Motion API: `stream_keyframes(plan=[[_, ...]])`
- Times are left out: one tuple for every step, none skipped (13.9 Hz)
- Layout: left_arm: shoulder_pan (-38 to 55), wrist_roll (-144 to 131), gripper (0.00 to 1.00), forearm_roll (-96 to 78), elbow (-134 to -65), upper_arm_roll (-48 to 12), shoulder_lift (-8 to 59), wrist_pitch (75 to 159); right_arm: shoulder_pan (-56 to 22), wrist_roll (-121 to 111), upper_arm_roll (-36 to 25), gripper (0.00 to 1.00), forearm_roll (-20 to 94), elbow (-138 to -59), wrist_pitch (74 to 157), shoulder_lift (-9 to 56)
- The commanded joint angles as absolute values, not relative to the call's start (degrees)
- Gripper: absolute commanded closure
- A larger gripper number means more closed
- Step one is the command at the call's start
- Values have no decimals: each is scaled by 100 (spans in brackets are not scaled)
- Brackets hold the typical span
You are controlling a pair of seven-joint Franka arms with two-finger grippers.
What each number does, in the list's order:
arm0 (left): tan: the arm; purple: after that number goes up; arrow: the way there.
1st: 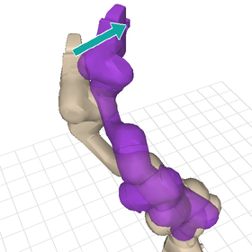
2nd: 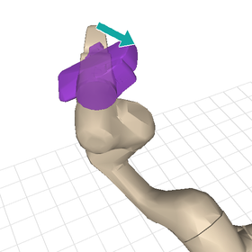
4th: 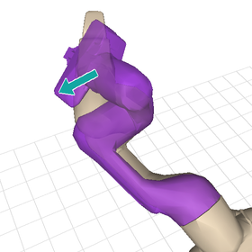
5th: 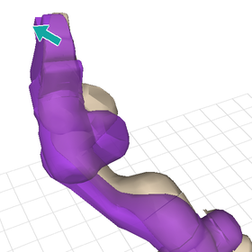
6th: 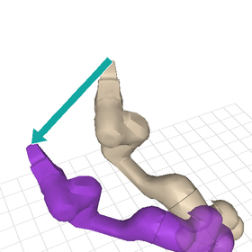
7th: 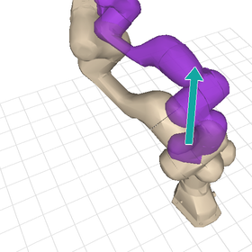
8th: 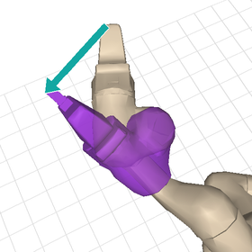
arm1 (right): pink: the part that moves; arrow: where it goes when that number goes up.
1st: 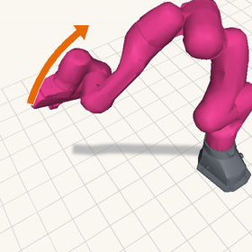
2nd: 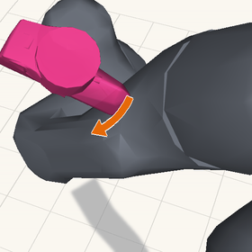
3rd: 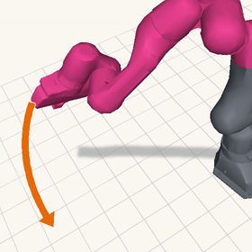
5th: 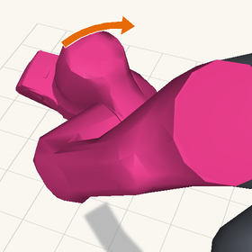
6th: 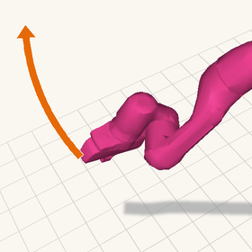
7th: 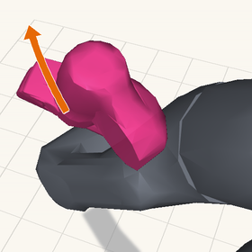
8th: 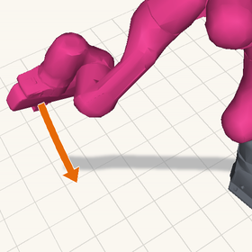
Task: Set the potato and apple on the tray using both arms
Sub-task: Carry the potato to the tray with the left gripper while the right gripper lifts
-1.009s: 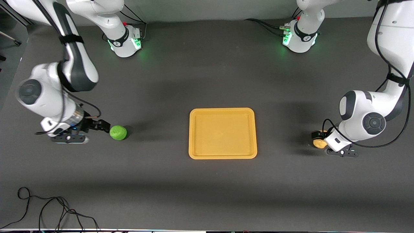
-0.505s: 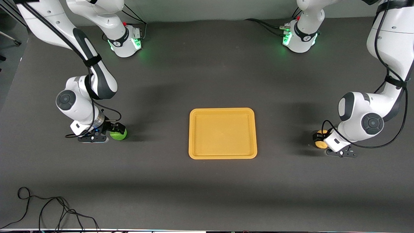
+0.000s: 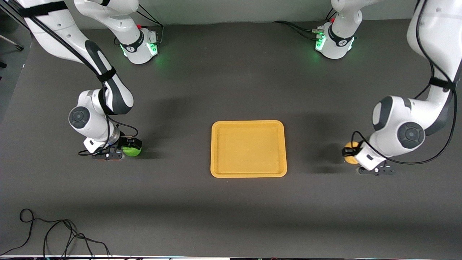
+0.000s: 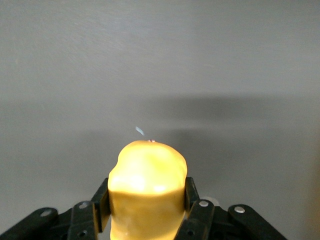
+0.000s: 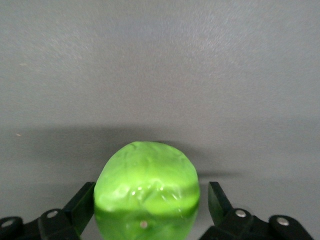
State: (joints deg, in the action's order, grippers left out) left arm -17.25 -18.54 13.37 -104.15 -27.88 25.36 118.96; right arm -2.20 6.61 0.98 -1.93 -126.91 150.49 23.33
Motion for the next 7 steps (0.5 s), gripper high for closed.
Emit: stream_keyframes(plan=[[-1600, -2905, 63, 1222, -9941, -3478, 2443, 10969, -237, 650, 79, 46, -193, -12586, 15047, 2374], [-1521, -3353, 63, 1196, -9932, -3646, 2452, 10977, -263, 650, 79, 57, -193, -12577, 15003, 2243], [-1329, -3758, 63, 1195, -9932, -3769, 2478, 11030, -255, 659, 79, 66, -193, -12534, 14690, 2041], [-1066, -4101, 63, 1195, -9906, -3779, 2583, 11152, -272, 659, 88, 68, -193, -12342, 14225, 1865], [-785, -4365, 62, 1195, -9914, -3762, 2688, 11345, -281, 668, 123, 69, -193, -12079, 13638, 1707], [-573, -4673, 62, 1195, -9931, -3753, 2872, 11616, -299, 738, 149, 69, -185, -11719, 13005, 1609], [-371, -5032, 62, 1274, -9932, -3736, 3083, 11941, -316, 956, 245, 70, -185, -11246, 12416, 1608]])
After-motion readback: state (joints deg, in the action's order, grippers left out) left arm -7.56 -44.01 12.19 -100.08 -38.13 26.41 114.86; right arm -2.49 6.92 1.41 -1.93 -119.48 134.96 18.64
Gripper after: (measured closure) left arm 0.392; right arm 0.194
